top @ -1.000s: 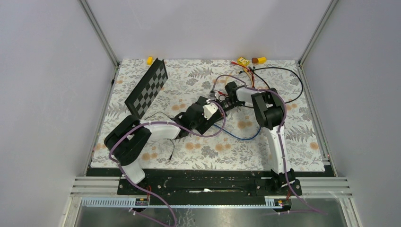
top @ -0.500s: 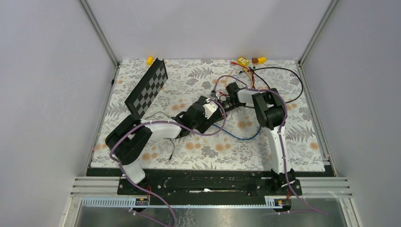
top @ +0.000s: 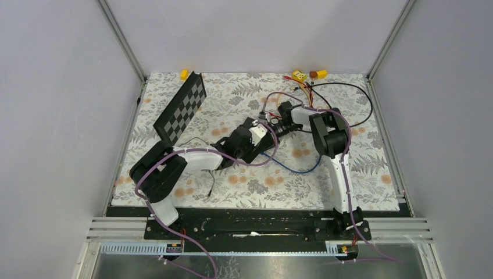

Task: Pull the plug from the switch port
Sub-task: Pull the connector from the switch port.

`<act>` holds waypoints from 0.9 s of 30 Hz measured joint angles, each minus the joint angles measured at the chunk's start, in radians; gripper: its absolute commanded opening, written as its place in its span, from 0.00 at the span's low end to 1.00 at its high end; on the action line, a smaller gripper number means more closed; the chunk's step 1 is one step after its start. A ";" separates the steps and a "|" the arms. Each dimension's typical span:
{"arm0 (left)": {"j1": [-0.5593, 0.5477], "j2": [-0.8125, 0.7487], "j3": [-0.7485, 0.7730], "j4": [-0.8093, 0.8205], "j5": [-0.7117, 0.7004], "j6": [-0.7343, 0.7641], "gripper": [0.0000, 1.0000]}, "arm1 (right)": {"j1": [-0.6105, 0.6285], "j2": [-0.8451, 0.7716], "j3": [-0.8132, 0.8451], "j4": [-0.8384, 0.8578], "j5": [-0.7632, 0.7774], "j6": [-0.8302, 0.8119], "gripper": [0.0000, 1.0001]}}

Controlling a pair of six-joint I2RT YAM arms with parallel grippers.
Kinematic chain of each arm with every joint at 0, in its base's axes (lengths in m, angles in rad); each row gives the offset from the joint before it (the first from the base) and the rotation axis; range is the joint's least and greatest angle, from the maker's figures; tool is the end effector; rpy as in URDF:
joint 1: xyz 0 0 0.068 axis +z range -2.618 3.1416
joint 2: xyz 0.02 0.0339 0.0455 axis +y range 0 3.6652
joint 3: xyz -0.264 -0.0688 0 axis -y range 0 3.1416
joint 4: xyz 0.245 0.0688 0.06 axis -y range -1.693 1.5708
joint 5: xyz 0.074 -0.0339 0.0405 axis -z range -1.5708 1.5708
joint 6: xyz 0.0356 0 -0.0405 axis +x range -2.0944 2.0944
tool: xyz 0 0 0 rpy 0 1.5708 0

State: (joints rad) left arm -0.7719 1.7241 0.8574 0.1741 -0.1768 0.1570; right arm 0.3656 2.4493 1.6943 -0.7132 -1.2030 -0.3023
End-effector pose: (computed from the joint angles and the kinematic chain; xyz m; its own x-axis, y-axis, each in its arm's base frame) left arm 0.2541 -0.2386 0.1569 -0.3598 0.5650 -0.7426 0.6539 0.7204 0.2313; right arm 0.4099 0.1925 0.0715 -0.8220 -0.4293 -0.3741 -0.4845 0.1821 0.8556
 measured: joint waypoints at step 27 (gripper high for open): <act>0.070 -0.099 0.000 -0.029 0.068 -0.007 0.99 | -0.091 -0.185 -0.188 0.086 0.111 0.149 0.00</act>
State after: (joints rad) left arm -0.7021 1.6249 0.8574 0.1455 -0.1089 0.1497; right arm 0.2745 2.2642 1.5063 -0.6273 -1.0924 -0.1535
